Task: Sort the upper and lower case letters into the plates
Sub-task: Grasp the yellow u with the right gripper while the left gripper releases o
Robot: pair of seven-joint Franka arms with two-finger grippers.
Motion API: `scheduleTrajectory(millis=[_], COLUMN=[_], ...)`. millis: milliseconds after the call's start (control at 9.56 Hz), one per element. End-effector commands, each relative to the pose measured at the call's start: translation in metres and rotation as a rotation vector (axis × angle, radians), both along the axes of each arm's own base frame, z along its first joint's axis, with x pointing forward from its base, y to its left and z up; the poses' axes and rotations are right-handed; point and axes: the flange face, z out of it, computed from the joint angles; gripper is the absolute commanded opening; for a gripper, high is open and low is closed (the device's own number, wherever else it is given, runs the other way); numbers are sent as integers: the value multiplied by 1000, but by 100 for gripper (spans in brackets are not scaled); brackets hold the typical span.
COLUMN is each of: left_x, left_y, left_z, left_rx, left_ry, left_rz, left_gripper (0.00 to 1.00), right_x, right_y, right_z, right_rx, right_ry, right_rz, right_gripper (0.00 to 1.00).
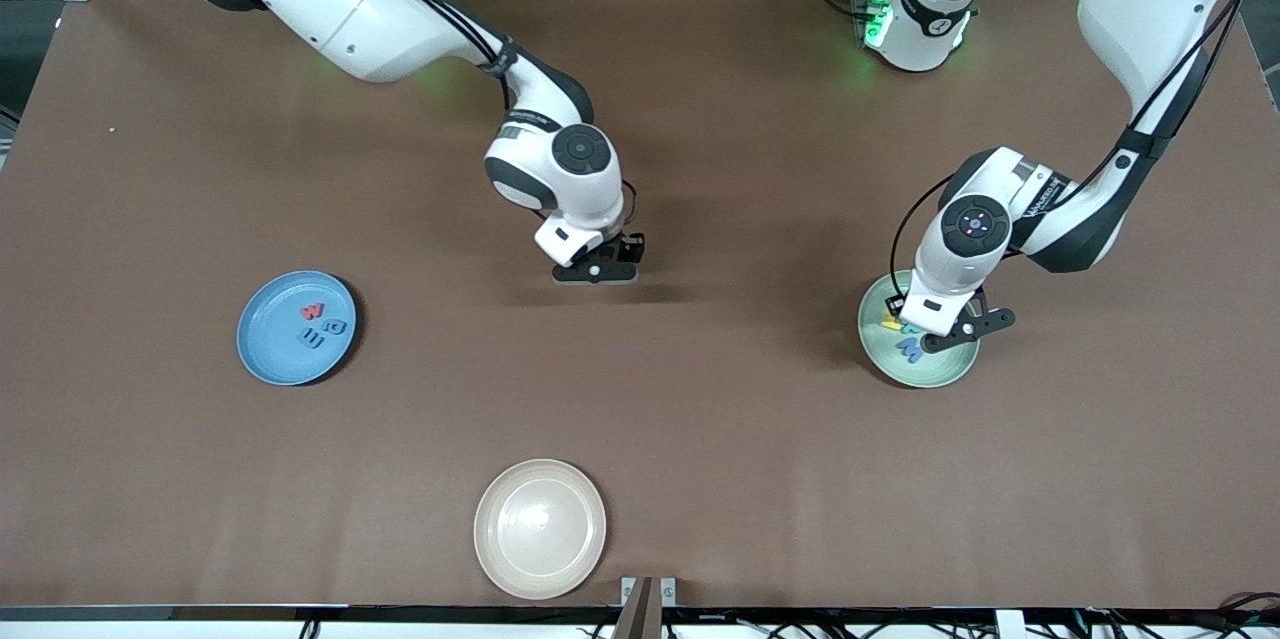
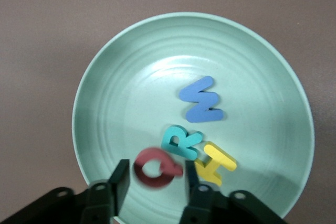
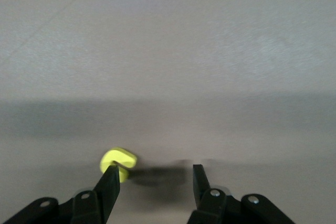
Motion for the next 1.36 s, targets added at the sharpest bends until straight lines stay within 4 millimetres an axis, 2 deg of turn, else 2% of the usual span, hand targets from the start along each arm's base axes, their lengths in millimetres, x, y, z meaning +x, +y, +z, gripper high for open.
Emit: scheduleTrajectory(millis=[0,209,418,628,837,941,1151,1255], left_x=[12,27,36,34,36,34,34,33], left_y=[-6,-33,-72,-91,-94,-97,-98,-101], left_z=[20,66,120,144,150,150,148,149], left_rx=[9,34,60,53,45,40,39,38], left_ry=[-47,-74,-75,-92,-84,-80,-77,-78], left_rz=[-20,-29,-43,-57,-46,-47,-47,-51], left_gripper=[100,100,100,100,100,100,100,100], right_x=[1,-5,7,10,10,10,17,29], right_y=[23,32,23,20,20,20,13,1], right_z=[-3,-12,-18,-17,-18,-18,-14,-13], right_rx=[23,9,-13,-9,-12,-12,-21,-26], right_ry=[5,-2,-23,-18,-21,-21,-18,-14], right_rz=[-55,-54,-63,-70,-54,-48,-5,43], right_gripper=[64,64,53,38,25,11,4,2])
